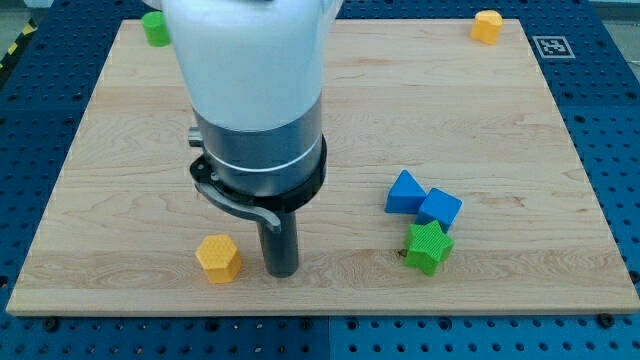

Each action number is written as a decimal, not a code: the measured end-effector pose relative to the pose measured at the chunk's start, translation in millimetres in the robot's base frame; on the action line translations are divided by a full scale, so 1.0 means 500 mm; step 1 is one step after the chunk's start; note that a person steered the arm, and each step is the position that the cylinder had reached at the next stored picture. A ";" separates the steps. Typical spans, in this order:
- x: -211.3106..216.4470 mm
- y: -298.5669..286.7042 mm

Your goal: Move the yellow hexagon to the bottom left of the board

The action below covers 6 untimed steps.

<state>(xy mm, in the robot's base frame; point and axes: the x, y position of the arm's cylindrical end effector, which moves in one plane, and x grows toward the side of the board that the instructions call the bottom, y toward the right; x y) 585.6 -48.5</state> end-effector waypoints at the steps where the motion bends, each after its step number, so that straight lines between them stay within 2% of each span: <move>1: 0.000 -0.071; 4: 0.000 -0.236; 6: -0.012 -0.239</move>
